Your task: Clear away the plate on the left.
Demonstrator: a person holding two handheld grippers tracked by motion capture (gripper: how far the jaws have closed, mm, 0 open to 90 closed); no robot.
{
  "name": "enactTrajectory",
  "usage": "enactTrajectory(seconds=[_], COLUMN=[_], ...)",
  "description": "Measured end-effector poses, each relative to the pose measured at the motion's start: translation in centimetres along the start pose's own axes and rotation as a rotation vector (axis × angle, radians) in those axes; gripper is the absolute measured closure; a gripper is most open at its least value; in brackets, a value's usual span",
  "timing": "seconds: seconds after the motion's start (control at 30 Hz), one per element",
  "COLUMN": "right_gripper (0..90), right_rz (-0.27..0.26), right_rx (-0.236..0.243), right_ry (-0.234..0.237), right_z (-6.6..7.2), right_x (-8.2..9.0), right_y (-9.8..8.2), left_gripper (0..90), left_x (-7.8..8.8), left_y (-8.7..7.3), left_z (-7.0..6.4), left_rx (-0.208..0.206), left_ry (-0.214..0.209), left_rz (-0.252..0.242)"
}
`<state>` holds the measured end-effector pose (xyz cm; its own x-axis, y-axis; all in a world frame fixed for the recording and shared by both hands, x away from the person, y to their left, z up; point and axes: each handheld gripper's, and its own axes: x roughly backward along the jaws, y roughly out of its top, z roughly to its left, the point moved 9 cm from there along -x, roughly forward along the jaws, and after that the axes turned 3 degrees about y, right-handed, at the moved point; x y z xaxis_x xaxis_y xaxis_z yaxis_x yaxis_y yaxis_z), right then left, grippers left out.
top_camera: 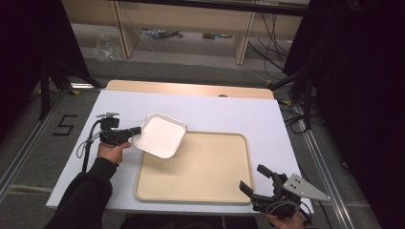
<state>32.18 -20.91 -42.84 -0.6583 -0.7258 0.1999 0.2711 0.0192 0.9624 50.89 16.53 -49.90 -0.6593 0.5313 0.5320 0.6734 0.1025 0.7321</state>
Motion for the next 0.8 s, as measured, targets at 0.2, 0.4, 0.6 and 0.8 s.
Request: enactTrajectory(seconds=[0.2,0.4,0.6,0.8], right_gripper=[15.3,15.2,15.2,15.2], right_rz=[0.002,0.007,0.001,-0.029], right_rx=[0.010,-0.010,-0.027,-0.012], right_ry=[-0.010,-0.002,0.007,0.010], right_z=[-0.1,0.1,0.3,0.2], right_x=[0.0,0.0,-0.1,-0.2], right_y=[0.0,-0.1,-0.1,0.1], left_gripper=[88.4,88.4,88.4,88.4], left_x=[-1.0,-1.5,-2.3,-3.4], left_y=[-1.1,-1.9,-3.1,-4.9], left_z=[-2.3,-4.4,-6.7,-8.1], left_rx=[-0.031,-0.046,-0.089,-0.124], left_ry=[-0.048,-0.089,-0.121,-0.124], left_rz=[0.041,0.064,0.096,0.146])
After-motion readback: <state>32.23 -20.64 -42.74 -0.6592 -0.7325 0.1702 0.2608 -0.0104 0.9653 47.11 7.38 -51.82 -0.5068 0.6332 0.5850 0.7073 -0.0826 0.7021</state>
